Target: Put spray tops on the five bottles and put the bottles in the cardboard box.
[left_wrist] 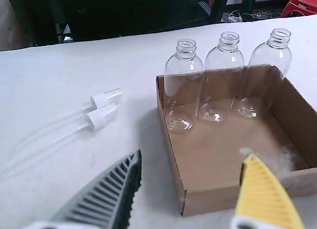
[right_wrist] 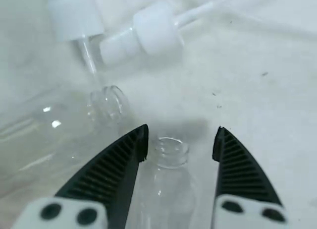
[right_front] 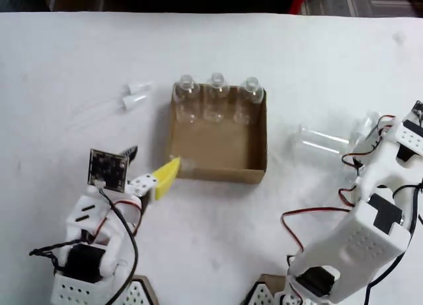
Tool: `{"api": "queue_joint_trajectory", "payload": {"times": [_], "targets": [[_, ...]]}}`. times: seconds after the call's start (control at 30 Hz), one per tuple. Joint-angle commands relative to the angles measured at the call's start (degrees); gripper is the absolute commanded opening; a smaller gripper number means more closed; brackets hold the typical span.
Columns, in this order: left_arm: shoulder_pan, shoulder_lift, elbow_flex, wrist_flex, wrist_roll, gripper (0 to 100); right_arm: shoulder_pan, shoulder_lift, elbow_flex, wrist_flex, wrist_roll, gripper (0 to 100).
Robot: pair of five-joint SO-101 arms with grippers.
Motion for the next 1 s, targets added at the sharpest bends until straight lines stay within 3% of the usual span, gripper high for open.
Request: {"api": "queue_joint_trajectory", "payload": {"times": [0.0,0.23,0.53,0.8,0.97], "targets": [[0.66,-0.4,-0.62,-1.41,0.18,29,-0.84,-2.86,-2.64,-0.66,-0.44,18.7],[0.66,-0.4,-0.62,-1.32,0.18,29,-1.01,-2.33,-2.55,-1.8,0.0,4.0],[0.66,-0.4,-0.79,-1.14,0.18,29,-0.92,-7.96,-2.64,0.31,0.09,2.7],[1.1,-0.4,-2.2,1.32,0.26,29,-3.21,-31.16,-2.64,6.37,2.64,2.6],[7.16,-0.4,-7.38,10.2,0.35,33,-12.53,-49.27,-2.11,7.96,5.54,1.6]]}}
